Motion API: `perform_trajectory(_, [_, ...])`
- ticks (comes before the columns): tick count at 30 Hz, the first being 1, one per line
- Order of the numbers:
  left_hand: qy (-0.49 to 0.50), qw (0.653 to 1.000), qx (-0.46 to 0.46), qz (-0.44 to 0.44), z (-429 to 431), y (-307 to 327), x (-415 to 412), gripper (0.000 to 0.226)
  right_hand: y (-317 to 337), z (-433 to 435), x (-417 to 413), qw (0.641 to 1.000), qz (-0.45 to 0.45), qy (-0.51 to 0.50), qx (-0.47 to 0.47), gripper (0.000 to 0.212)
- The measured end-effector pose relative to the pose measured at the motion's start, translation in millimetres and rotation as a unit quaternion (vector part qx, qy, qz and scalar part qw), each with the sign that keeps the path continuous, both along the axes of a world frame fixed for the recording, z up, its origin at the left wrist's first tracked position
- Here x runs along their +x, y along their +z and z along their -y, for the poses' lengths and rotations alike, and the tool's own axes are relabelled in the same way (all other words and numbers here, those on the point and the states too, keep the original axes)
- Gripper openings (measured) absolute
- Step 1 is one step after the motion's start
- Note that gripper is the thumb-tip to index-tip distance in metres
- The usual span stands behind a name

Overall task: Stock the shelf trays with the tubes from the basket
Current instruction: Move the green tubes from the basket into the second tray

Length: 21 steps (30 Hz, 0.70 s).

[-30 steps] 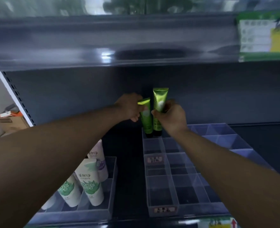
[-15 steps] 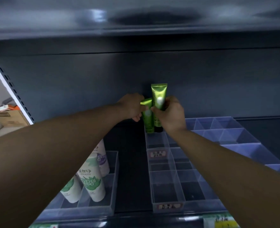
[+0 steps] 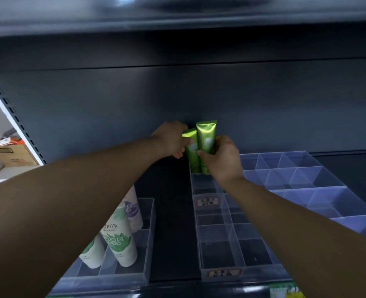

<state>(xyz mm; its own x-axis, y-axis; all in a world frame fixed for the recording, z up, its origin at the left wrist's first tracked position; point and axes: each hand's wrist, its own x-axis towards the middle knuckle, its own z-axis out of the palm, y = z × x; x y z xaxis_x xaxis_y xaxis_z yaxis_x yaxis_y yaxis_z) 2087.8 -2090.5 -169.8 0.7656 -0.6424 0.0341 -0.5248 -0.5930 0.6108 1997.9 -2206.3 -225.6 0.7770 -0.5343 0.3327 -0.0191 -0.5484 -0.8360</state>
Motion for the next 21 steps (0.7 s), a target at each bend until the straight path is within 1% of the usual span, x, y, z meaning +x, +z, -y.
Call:
perform_trajectory(3, [0.005,1.000,-0.007,-0.008,0,0,0,0.012,-10,1,-1,0.999,-0.047,-0.011,-0.020,0.028])
perform_trajectory(5, [0.015,0.999,-0.018,-0.021,-1,0,0,0.012,-11,0,-1,0.998,-0.058,-0.013,-0.024,0.030])
perform_trajectory(9, [0.031,0.997,-0.041,-0.052,-2,0,-2,0.016,-11,-1,1,0.997,-0.066,-0.015,-0.025,0.033])
perform_trajectory(12, [0.035,0.998,-0.039,-0.046,-3,2,-3,0.006,-7,-2,0,0.998,-0.059,-0.016,-0.027,0.029])
perform_trajectory(14, [0.042,0.998,-0.041,-0.033,-4,5,-3,0.008,-2,-2,-1,0.999,-0.035,-0.011,-0.018,0.024])
perform_trajectory(16, [0.049,0.998,-0.037,-0.014,-6,7,-4,0.012,5,-3,-3,1.000,-0.004,-0.003,0.001,0.026])
perform_trajectory(18, [0.050,0.998,-0.012,0.033,-8,11,-7,0.013,14,-5,-7,1.000,0.016,0.005,0.004,0.033])
perform_trajectory(21, [0.048,0.987,0.057,0.144,-14,20,-15,0.019,25,-8,-14,0.997,0.014,0.015,-0.070,0.049])
